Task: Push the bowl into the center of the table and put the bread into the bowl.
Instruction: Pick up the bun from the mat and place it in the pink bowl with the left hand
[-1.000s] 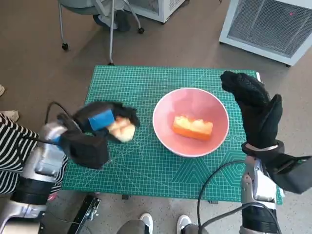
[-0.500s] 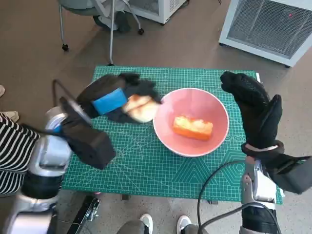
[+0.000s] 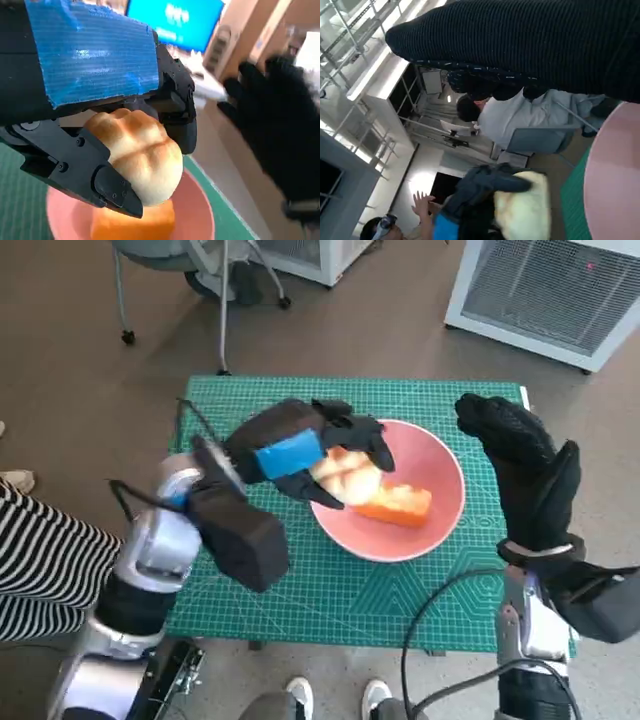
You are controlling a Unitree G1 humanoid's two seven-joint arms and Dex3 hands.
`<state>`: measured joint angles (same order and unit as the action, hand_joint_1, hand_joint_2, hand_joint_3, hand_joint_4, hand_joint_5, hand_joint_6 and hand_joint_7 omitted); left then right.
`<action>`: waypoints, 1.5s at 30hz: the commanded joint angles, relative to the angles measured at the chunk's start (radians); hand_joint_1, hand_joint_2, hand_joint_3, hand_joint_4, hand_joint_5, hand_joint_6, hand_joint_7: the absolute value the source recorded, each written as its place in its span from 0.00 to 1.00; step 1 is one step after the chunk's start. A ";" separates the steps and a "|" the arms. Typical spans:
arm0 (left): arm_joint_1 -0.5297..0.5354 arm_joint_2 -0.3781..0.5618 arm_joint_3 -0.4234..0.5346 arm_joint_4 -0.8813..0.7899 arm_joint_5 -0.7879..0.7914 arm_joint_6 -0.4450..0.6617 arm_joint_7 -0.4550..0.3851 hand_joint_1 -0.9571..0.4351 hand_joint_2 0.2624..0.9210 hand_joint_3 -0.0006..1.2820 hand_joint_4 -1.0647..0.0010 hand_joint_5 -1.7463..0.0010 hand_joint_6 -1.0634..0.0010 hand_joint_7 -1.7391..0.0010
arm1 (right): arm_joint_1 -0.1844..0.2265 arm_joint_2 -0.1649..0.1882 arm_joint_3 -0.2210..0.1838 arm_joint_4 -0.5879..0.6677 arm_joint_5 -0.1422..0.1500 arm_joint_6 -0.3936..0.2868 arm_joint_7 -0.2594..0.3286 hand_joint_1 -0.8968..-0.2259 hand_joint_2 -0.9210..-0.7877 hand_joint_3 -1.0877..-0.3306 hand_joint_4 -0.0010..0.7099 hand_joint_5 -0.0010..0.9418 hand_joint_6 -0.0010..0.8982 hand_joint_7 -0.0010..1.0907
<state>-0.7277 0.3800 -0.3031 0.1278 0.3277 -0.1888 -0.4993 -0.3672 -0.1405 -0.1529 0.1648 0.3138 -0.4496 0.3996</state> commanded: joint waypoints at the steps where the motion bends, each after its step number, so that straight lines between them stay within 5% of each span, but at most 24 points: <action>1: -0.031 -0.012 -0.042 0.043 0.030 -0.011 -0.027 0.69 1.00 0.08 0.35 0.34 0.50 0.28 | 0.033 -0.002 -0.008 -0.010 0.013 0.021 -0.005 0.26 0.00 0.45 0.25 0.00 0.08 0.39; 5: -0.039 -0.019 -0.061 0.079 0.027 -0.005 -0.060 0.64 0.84 0.04 0.47 0.77 0.59 0.64 | 0.036 0.000 -0.011 -0.018 0.012 0.024 -0.010 0.26 0.00 0.45 0.26 0.00 0.08 0.39; 10: -0.051 -0.032 -0.070 0.134 0.001 -0.024 -0.101 0.61 0.80 0.02 0.60 0.95 0.70 0.79 | 0.039 0.004 -0.012 -0.025 0.008 0.026 -0.017 0.26 0.00 0.46 0.26 0.00 0.08 0.39; 17: -0.048 -0.033 -0.072 0.158 0.025 -0.063 -0.091 0.57 0.78 0.01 0.75 1.00 0.77 0.87 | 0.038 0.007 -0.010 -0.023 0.002 0.020 -0.024 0.26 0.00 0.46 0.26 0.00 0.08 0.39; 26: -0.055 -0.043 -0.073 0.190 0.079 -0.082 -0.023 0.39 0.79 0.01 0.88 1.00 0.81 0.92 | 0.029 0.009 -0.009 -0.012 -0.001 0.016 -0.028 0.26 0.00 0.46 0.26 0.00 0.08 0.39; 37: -0.064 -0.052 -0.030 0.251 0.030 -0.115 0.017 0.27 0.90 0.02 0.94 1.00 0.85 0.96 | 0.019 0.004 -0.008 -0.018 -0.005 0.020 -0.032 0.26 0.00 0.46 0.26 0.00 0.08 0.39; 45: -0.073 -0.062 0.077 0.289 -0.146 -0.112 -0.040 0.22 0.99 0.03 0.95 1.00 0.86 0.97 | 0.007 -0.008 -0.009 -0.049 -0.011 0.035 -0.042 0.26 0.00 0.46 0.26 0.00 0.08 0.38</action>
<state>-0.7726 0.3217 -0.2781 0.4062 0.2590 -0.2976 -0.5134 -0.3608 -0.1401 -0.1581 0.1294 0.3108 -0.4356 0.3708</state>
